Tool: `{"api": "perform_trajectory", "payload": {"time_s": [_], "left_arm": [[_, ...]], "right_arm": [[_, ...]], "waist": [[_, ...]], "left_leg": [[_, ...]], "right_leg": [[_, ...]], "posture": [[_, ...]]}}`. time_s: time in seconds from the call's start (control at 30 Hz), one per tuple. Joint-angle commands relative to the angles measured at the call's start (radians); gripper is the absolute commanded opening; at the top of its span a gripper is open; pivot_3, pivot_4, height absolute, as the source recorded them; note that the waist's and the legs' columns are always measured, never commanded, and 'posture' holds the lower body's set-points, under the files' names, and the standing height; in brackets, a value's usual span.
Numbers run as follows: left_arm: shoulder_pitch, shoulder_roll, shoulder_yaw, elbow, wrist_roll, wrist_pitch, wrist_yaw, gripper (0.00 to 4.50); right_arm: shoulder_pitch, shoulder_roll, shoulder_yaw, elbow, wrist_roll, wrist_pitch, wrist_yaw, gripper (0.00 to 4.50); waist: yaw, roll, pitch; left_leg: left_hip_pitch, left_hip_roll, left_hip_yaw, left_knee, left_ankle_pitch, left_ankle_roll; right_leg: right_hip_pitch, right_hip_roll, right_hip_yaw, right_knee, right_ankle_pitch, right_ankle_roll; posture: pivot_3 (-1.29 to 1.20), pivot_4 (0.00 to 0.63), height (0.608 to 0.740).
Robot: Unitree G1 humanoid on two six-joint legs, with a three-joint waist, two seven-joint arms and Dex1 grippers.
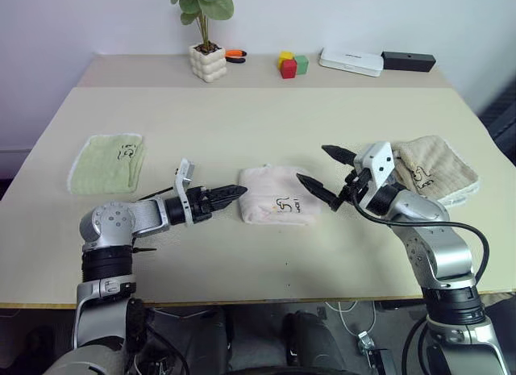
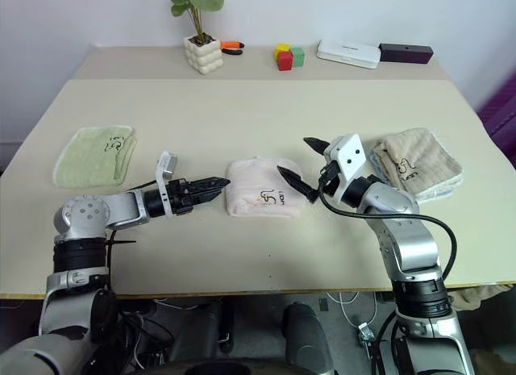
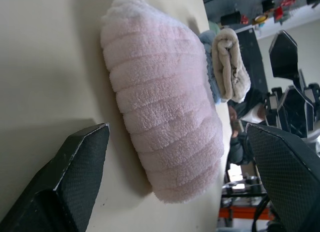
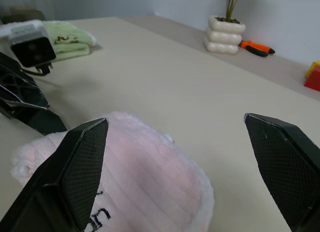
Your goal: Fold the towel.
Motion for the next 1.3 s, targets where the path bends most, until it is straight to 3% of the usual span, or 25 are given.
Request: {"api": "perform_trajectory", "payload": {"time_s": [0.03, 0.43, 0.53, 0.77, 1.03, 1.3], "left_arm": [[-0.014, -0.052, -0.004, 0.036, 0.000, 0.044, 0.038, 4.50], [-0.039, -0.186, -0.012, 0.064, 0.024, 0.107, 0.102, 4.50], [-0.067, -0.222, 0.014, 0.115, 0.032, 0.099, 0.128, 3.63], [-0.105, -0.255, 0.062, 0.166, 0.041, 0.124, 0.172, 0.12], [-0.134, -0.280, 0.104, 0.187, 0.055, 0.067, 0.214, 0.05], [-0.094, -0.238, -0.010, 0.039, 0.122, -0.137, 0.117, 0.05]], "right_arm": [[-0.011, -0.019, -0.037, -0.055, 0.038, -0.028, 0.029, 4.44], [-0.007, -0.023, -0.025, -0.057, 0.012, -0.044, 0.021, 4.44], [-0.005, -0.028, -0.029, -0.053, 0.010, -0.046, 0.022, 4.50], [0.000, -0.034, -0.028, -0.065, 0.000, -0.044, 0.019, 4.50], [0.104, -0.166, -0.112, -0.140, 0.099, -0.050, 0.179, 4.50], [0.211, -0.251, -0.181, -0.171, 0.204, -0.017, 0.281, 4.50]], "waist": [[0.004, 0.000, 0.000], [0.021, 0.000, 0.000], [0.022, 0.000, 0.000], [0.021, 0.000, 0.000], [0.023, 0.000, -0.001], [0.017, 0.000, 0.000]], "left_leg": [[0.000, 0.000, 0.000, 0.000, 0.000, 0.000], [0.002, -0.001, 0.000, 0.001, 0.000, 0.000], [0.002, -0.001, -0.001, 0.001, 0.000, 0.000], [0.003, -0.001, -0.001, 0.001, 0.000, 0.000], [0.006, -0.002, -0.002, 0.001, 0.000, 0.000], [0.013, -0.001, -0.002, -0.001, 0.000, 0.000]], "right_leg": [[0.000, 0.000, 0.000, 0.000, 0.000, 0.000], [0.002, -0.001, 0.000, 0.000, 0.000, 0.000], [0.003, -0.001, 0.000, 0.000, 0.000, 0.000], [0.004, -0.001, 0.000, 0.000, 0.000, 0.000], [0.008, -0.001, 0.000, -0.001, 0.000, 0.000], [0.014, -0.001, 0.000, -0.002, -0.002, -0.004]], "posture": [[0.00, 0.150, 0.735], [0.00, 0.150, 0.735], [0.00, 0.150, 0.735], [0.00, 0.150, 0.735], [0.00, 0.150, 0.735], [0.00, 0.150, 0.735]]}}
